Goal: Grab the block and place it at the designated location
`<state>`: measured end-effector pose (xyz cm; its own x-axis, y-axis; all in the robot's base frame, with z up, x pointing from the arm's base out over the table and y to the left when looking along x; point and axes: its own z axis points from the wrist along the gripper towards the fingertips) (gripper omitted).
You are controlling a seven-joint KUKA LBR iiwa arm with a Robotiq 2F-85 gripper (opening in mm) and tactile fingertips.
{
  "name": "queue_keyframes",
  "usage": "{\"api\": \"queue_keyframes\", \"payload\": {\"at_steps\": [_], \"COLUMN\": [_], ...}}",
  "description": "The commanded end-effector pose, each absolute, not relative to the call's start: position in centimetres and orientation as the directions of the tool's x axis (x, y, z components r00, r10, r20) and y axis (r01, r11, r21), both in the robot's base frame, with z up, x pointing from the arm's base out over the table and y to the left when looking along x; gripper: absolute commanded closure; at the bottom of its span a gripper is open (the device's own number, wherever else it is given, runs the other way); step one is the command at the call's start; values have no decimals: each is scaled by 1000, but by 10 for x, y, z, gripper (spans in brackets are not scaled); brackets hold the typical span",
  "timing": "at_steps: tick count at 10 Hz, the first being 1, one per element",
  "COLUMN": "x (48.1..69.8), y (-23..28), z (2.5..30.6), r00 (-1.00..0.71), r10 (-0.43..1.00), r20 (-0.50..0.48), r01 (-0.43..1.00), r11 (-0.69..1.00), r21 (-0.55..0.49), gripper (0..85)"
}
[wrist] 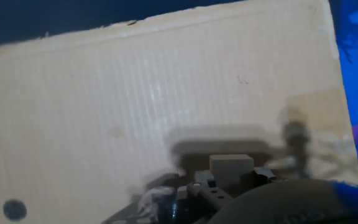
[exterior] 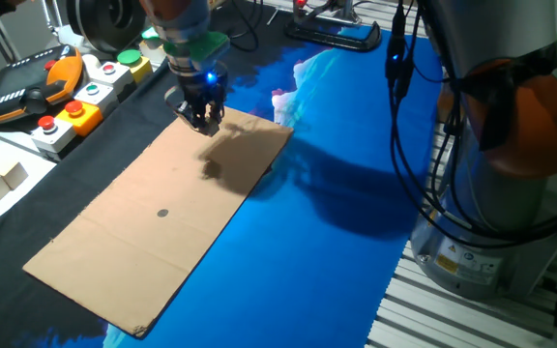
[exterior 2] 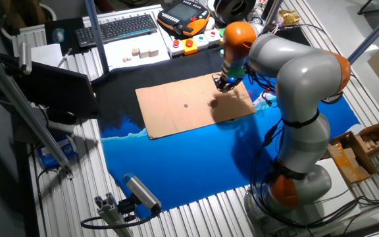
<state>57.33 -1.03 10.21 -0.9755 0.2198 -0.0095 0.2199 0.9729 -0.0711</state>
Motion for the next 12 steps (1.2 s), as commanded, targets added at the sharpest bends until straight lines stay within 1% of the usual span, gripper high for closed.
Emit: {"api": "queue_keyframes", "payload": {"at_steps": [1,2,5,7,12], "x": [573,574,580,582,578], "y": [-10,-8,13,29,91], "z": [102,102,101,104,102], "r00": [-958,-963,-959,-946,-926], "r10": [287,269,284,323,376], "r20": [-10,-12,3,20,10], "r01": [287,269,284,323,376], "r11": [955,961,959,946,926], "r21": [-74,-62,-6,16,6], "gripper": [843,843,843,843,843]}}
